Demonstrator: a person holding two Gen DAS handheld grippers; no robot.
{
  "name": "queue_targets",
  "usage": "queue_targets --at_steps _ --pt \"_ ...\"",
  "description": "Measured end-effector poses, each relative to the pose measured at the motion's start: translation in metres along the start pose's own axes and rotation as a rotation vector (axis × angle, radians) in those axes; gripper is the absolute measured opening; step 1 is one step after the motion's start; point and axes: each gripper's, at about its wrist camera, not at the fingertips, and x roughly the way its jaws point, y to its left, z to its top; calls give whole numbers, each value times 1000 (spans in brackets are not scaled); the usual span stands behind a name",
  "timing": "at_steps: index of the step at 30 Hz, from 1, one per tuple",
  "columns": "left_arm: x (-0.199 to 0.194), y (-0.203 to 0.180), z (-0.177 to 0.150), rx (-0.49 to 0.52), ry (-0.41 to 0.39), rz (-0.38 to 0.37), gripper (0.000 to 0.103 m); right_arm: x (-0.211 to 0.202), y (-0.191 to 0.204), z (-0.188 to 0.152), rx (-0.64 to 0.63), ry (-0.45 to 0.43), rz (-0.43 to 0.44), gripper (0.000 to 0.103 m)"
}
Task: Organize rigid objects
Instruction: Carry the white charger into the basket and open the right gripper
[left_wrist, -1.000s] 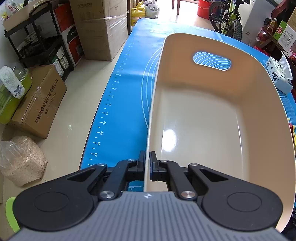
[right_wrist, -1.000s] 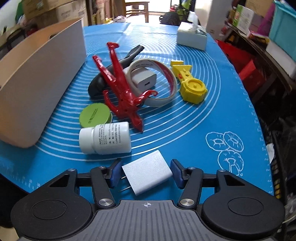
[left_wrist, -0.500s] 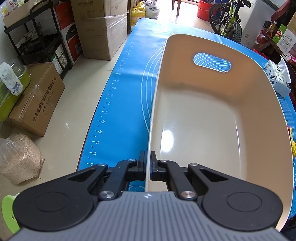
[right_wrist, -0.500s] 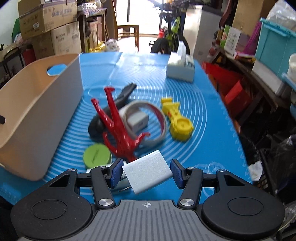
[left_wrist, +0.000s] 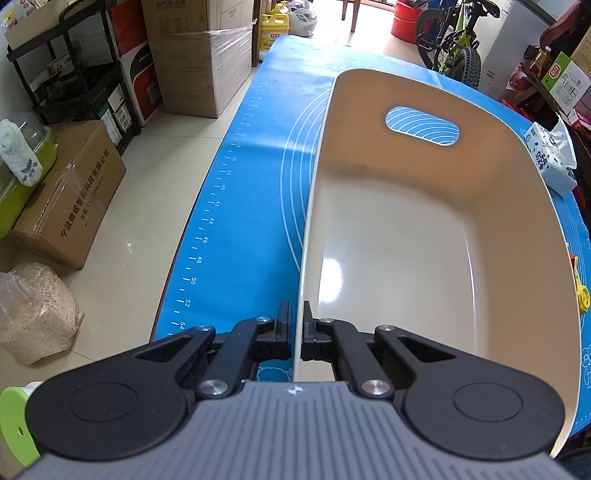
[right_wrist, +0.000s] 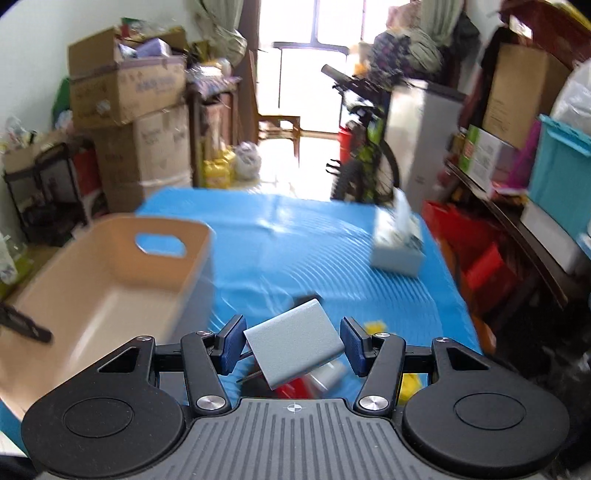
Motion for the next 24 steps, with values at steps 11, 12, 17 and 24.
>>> queue_targets --at_steps 11,12,17,24 --pt "-1 -1 -1 3 -3 2 4 47 94 31 -125 19 146 60" --pt "-1 -1 -1 4 -2 2 4 51 101 30 -137 29 155 60" --pt "-1 0 -2 3 -3 -2 5 70 132 17 -192 105 175 60" --pt "-1 1 -2 3 -4 -4 5 95 150 -9 -238 280 165 60"
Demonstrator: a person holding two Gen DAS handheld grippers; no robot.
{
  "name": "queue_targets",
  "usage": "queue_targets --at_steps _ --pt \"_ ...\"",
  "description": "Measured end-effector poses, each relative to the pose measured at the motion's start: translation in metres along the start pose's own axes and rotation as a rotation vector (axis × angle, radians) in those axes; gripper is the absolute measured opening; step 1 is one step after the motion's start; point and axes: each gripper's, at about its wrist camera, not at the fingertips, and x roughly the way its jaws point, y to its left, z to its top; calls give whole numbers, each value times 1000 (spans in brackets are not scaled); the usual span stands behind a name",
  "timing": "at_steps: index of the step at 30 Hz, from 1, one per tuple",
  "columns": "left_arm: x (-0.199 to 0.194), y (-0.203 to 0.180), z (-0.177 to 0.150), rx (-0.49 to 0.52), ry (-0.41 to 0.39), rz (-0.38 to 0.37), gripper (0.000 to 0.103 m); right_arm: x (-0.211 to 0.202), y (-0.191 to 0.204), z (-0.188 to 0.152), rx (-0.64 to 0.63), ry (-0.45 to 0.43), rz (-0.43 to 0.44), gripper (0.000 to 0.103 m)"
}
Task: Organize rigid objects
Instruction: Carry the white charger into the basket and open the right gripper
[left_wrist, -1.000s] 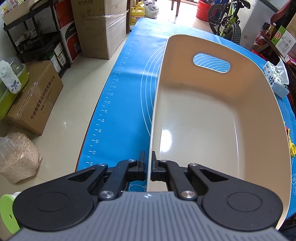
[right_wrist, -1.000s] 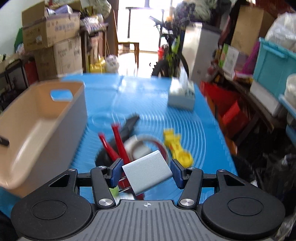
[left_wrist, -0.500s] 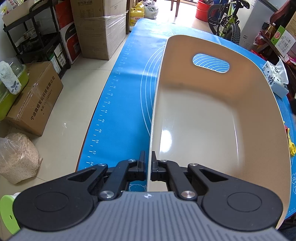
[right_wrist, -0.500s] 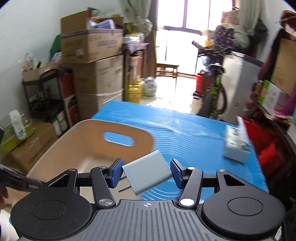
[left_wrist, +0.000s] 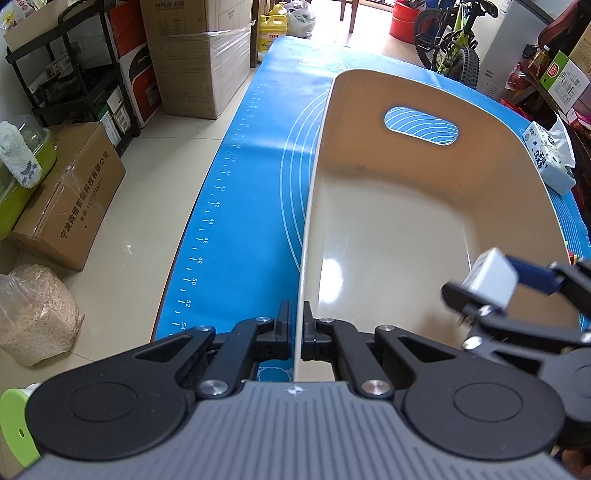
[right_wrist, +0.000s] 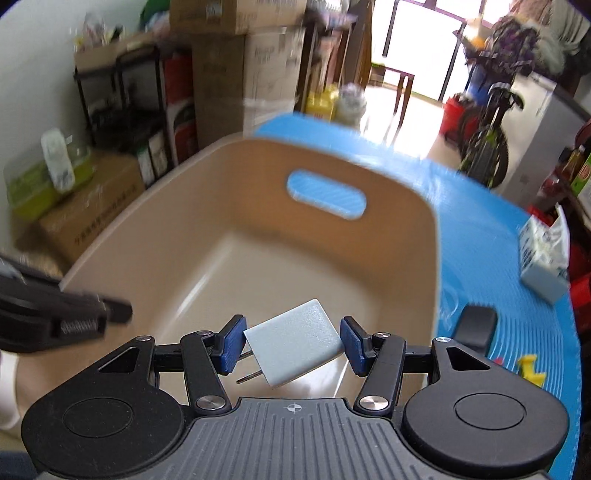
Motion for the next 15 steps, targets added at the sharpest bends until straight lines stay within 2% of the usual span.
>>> queue_targets --at_steps 5,9,15 --pt "0 0 0 1 0 1 5 13 13 -3 -51 80 -18 60" --pt "0 0 0 1 0 0 5 14 10 -1 -40 105 -1 60" --pt "-1 1 0 -3 0 -1 6 -12 0 3 23 30 38 69"
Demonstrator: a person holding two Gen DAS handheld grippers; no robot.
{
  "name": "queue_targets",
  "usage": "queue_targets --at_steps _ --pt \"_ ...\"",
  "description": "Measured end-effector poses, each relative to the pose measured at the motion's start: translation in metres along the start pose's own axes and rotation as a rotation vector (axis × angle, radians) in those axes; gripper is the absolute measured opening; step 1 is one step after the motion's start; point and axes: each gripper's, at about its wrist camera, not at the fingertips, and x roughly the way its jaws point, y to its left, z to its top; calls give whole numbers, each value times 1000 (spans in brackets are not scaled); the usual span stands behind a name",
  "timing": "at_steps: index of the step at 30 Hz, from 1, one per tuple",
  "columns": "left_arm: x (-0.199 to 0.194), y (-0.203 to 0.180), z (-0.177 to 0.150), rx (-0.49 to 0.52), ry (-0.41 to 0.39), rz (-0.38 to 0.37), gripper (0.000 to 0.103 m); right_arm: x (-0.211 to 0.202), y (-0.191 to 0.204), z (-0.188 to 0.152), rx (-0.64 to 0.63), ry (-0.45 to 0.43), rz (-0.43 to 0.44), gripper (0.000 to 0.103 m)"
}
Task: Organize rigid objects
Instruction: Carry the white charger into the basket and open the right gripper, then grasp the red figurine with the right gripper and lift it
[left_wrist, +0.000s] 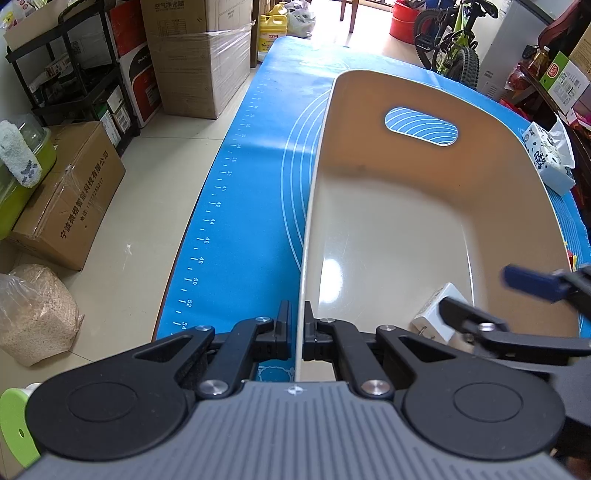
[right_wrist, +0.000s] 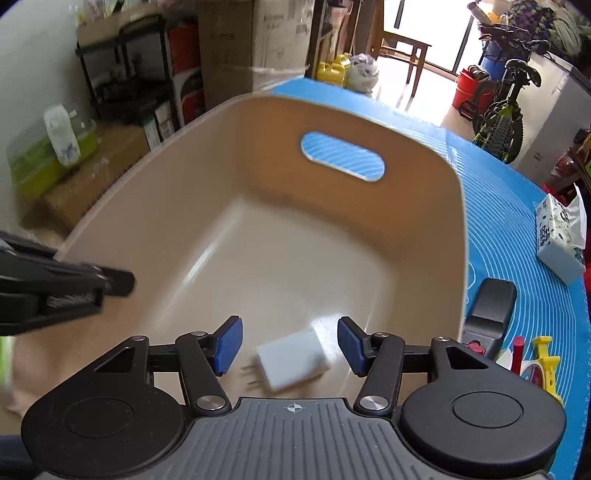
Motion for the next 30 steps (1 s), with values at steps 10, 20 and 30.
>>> queue_targets --at_steps 10,20,30 --pt "0 -1 0 1 -1 1 6 -65 -52 1 79 -172 -63 76" --pt "0 -1 0 -3 0 -2 6 -72 -135 -58 227 -137 -187 79" --pt "0 0 0 -5 -1 -3 6 -36 -166 -106 350 -44 -204 79"
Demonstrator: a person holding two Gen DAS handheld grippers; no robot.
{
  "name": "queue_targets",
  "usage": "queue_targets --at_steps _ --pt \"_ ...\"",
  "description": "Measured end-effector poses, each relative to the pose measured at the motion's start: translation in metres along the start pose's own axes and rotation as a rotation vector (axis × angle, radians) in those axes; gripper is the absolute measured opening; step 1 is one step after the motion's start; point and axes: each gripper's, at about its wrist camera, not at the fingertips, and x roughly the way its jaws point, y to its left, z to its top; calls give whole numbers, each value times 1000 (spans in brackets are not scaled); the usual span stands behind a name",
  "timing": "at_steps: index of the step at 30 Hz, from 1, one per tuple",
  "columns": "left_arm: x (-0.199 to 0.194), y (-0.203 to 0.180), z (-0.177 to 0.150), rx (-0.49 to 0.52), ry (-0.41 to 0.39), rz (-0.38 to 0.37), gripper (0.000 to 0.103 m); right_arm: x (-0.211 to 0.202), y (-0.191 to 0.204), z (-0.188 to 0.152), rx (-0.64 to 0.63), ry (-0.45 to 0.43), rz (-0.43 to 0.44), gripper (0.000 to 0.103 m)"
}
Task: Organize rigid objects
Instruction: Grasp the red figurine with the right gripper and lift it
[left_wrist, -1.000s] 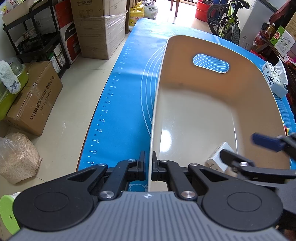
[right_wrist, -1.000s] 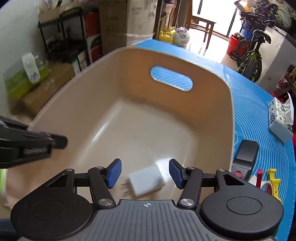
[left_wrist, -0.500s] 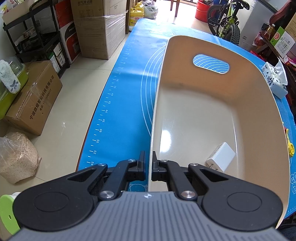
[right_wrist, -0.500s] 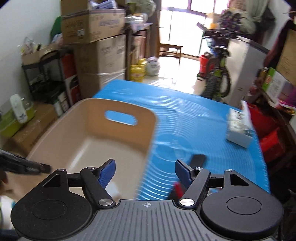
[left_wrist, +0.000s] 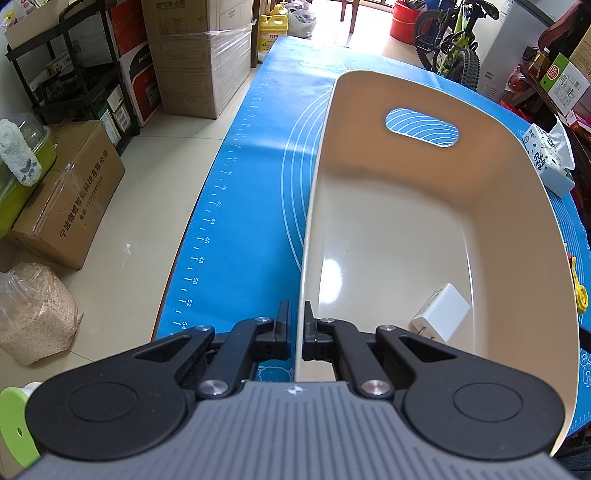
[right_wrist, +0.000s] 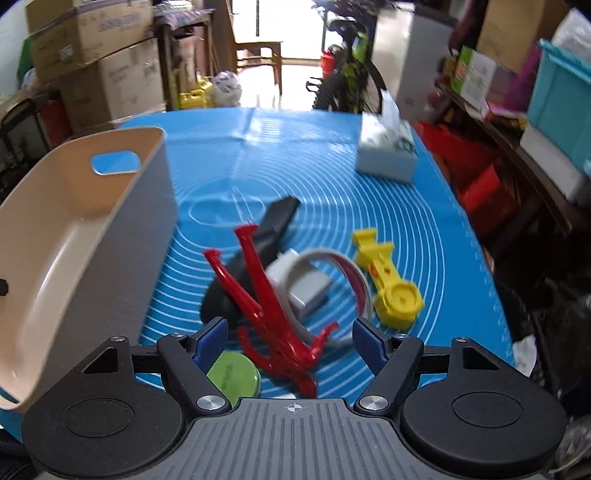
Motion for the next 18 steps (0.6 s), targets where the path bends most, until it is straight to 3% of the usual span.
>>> queue_targets --at_steps 18 --pt "1 1 0 -1 0 -1 6 45 -8 -10 83 93 100 61"
